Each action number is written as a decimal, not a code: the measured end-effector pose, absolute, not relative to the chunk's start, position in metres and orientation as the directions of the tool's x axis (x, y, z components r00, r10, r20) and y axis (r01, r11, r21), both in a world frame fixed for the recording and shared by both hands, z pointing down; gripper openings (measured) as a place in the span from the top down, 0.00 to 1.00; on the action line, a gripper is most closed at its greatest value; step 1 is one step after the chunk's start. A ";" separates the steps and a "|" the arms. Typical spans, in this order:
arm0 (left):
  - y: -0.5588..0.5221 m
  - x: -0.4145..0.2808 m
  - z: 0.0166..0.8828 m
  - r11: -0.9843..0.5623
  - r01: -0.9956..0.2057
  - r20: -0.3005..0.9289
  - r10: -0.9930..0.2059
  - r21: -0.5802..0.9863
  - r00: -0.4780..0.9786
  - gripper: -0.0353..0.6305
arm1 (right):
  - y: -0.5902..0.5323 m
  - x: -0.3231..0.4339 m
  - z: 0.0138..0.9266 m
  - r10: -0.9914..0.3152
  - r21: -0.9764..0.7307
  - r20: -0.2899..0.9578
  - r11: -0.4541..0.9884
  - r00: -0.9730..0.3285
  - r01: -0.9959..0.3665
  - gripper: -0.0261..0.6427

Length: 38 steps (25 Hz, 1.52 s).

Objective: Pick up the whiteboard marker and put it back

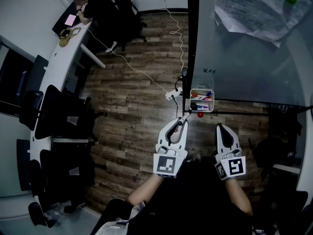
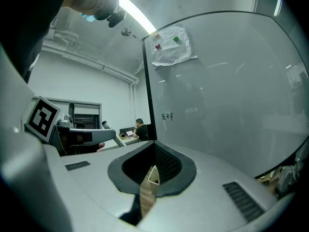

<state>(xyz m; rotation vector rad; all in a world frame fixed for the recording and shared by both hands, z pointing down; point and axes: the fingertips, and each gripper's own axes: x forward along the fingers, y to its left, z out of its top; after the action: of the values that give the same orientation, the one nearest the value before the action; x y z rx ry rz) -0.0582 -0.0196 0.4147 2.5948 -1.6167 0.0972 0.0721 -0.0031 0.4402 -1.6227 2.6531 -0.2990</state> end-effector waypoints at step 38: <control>-0.095 -0.045 0.455 -0.483 -0.873 0.170 -0.857 0.064 0.487 0.84 | -0.069 0.071 0.445 -0.906 -0.157 0.091 0.397 -0.414 -0.904 0.94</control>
<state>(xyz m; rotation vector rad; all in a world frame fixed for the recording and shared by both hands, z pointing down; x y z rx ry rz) -0.0448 -0.0949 0.4555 2.5844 -1.5136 0.1732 0.0711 -0.0687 0.4446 -1.6958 2.6181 -0.2845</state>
